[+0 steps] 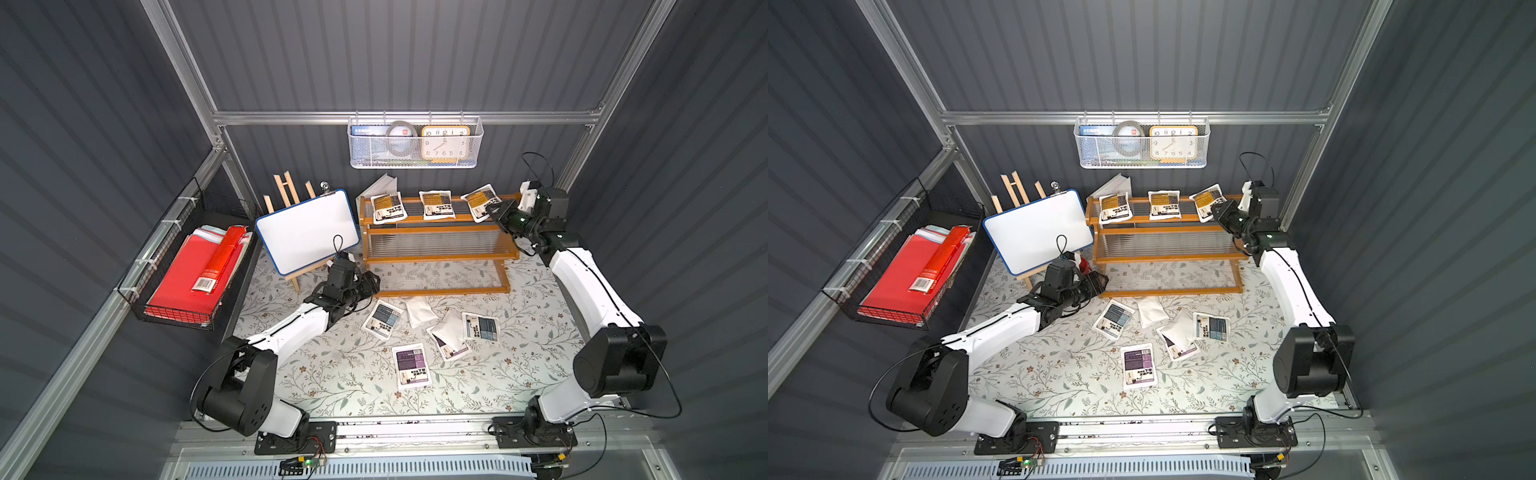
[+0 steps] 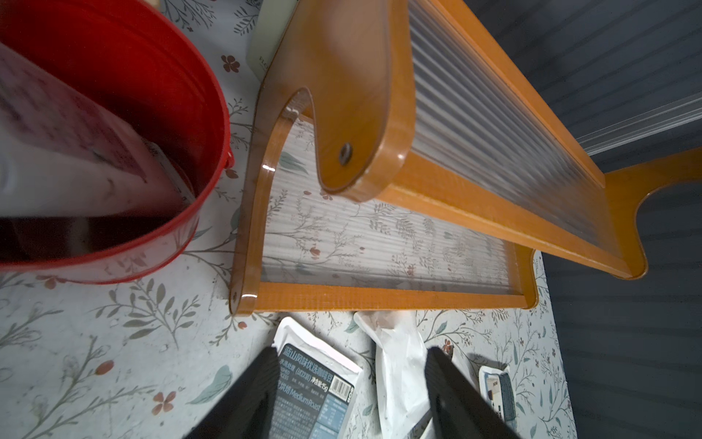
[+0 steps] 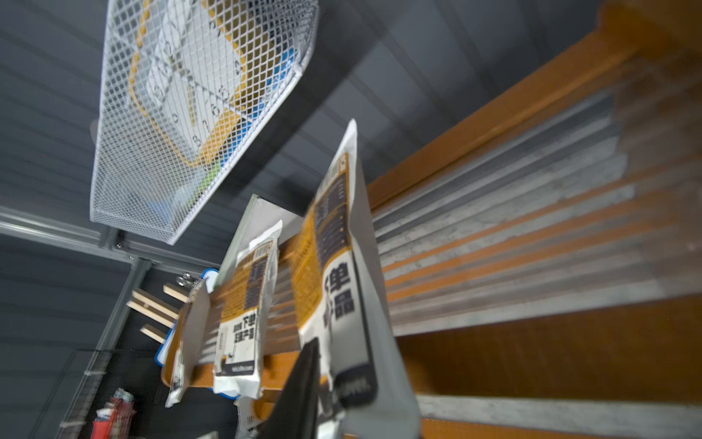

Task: Place the bagged coffee beans on the shelf by color
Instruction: Place the bagged coffee beans on the shelf.

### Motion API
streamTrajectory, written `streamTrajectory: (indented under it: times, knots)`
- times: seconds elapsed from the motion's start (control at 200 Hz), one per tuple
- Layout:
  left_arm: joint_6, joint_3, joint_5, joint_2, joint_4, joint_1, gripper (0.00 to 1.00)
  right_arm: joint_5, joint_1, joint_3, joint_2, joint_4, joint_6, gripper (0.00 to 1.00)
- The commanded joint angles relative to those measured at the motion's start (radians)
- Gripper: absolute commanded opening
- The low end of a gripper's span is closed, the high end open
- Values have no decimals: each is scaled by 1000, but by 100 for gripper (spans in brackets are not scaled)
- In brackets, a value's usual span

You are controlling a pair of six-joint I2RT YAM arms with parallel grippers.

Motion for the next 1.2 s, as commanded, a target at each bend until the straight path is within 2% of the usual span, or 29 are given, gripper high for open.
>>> streamTrajectory:
  times: [0.0,0.115,0.35,0.79,0.971,1.076,1.196]
  knots:
    - [18,-15,12,7,-7,0,65,23,-2,25,18,-1,-5,46]
    - [19,-15,19,13,-4,0,65,62,-2,30,13,-24,-17,61]
    - [23,-12,26,16,-5,-1,65,76,-1,13,-36,-70,-49,71]
    - [38,-5,39,23,-2,0,65,56,-1,-151,-186,-79,-65,72]
    - [55,-9,37,25,-3,0,65,78,5,-298,-362,-62,-74,71]
    - [64,-1,35,51,13,-6,65,127,12,-391,-468,-128,-83,71]
    - [87,32,70,103,35,-45,65,128,24,-527,-550,-195,-64,69]
